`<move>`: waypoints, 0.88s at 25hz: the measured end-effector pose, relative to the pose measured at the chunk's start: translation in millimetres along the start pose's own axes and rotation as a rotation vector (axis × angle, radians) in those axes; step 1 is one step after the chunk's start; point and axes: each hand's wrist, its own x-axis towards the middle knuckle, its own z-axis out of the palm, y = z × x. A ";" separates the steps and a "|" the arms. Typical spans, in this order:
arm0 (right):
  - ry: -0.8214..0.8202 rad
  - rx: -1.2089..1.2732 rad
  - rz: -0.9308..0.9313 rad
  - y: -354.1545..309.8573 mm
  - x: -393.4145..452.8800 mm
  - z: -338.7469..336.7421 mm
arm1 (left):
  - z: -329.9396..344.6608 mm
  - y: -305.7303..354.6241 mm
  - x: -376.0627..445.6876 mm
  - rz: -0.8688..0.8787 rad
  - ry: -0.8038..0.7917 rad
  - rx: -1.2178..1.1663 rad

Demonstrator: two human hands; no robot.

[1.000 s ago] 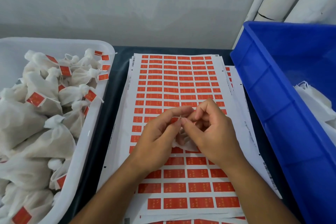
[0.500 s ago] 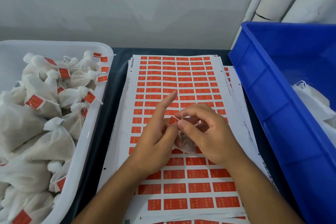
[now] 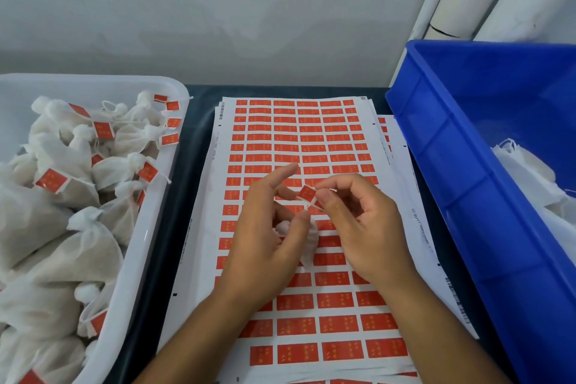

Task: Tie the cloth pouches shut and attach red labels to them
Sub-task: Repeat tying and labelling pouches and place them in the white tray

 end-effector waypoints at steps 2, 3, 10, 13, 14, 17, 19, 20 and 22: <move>0.040 0.033 0.015 -1.7 -1.3 2.2 | 0.8 0.8 -0.2 0.003 0.041 0.007; 0.059 0.060 0.024 -2.8 -2.2 3.4 | 1.9 2.2 -0.6 0.007 0.060 0.015; 0.140 0.147 0.052 -9.7 -7.5 9.4 | 8.6 5.6 -3.9 0.098 0.289 0.160; 0.144 0.145 0.057 -9.3 -7.9 10.1 | 7.3 4.9 -3.5 0.052 0.300 0.163; 0.142 0.146 0.054 -9.0 -7.9 10.0 | 7.1 4.7 -3.5 0.048 0.295 0.165; 0.108 0.115 0.028 -7.9 -7.1 8.9 | 6.6 5.2 -2.8 0.043 0.275 0.160; 0.066 0.057 0.009 -8.4 -4.8 7.0 | 5.8 6.0 -2.3 0.015 0.273 0.146; 0.037 0.027 0.002 -8.8 -3.4 5.9 | 5.6 6.2 -2.1 -0.003 0.267 0.135; -0.031 -0.009 -0.016 -8.2 -1.0 3.7 | 5.8 6.6 -1.5 -0.034 0.235 0.108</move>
